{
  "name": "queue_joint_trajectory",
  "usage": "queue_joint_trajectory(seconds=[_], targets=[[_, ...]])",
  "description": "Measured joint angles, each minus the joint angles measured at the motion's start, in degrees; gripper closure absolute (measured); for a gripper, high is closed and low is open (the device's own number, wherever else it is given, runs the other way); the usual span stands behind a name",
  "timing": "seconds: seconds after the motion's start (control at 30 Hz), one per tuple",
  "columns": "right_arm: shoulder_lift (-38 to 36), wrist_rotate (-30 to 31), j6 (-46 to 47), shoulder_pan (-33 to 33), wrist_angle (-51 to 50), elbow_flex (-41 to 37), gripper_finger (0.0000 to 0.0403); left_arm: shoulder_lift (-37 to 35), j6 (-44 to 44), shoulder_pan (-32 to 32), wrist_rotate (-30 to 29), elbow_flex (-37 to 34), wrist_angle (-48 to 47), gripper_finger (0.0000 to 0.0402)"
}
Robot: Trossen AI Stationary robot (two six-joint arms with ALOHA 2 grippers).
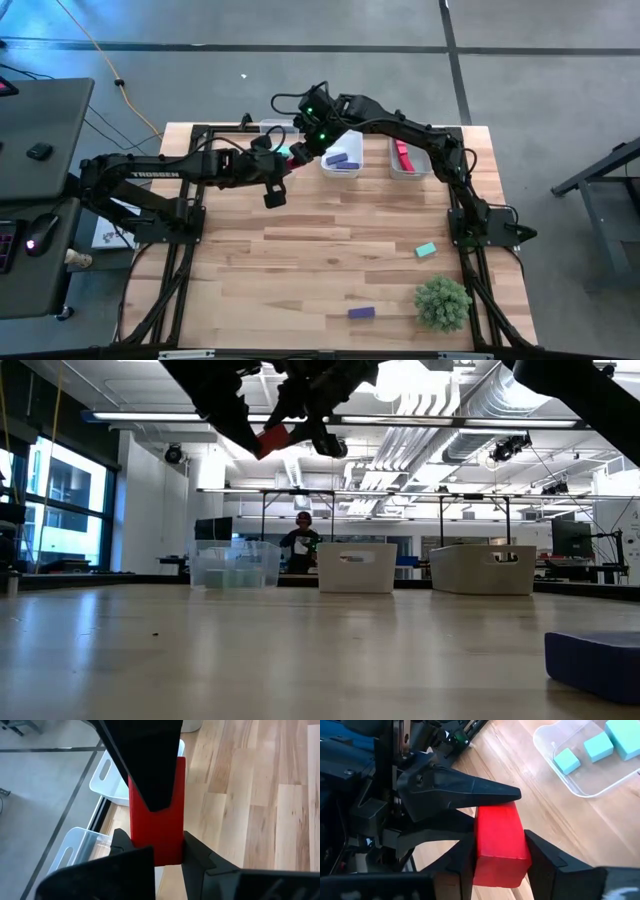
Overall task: Sort & place blocks by color
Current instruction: Put the red block into the gray bin
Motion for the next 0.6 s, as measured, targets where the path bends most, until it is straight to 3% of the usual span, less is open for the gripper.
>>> queue_joint_trajectory(seconds=[0.33, 0.6], targets=[[0.0, 0.29, 1.15, 0.31, -0.2, 0.0, 0.0285, 0.0, -0.58, 0.0, 0.12, -0.04, 0.04, 0.036], [0.02, 3.52, -0.42, 0.44, -4.48, -0.02, 0.0286, -0.02, -3.22, 0.31, 3.91, -0.02, 0.44, 0.0302]])
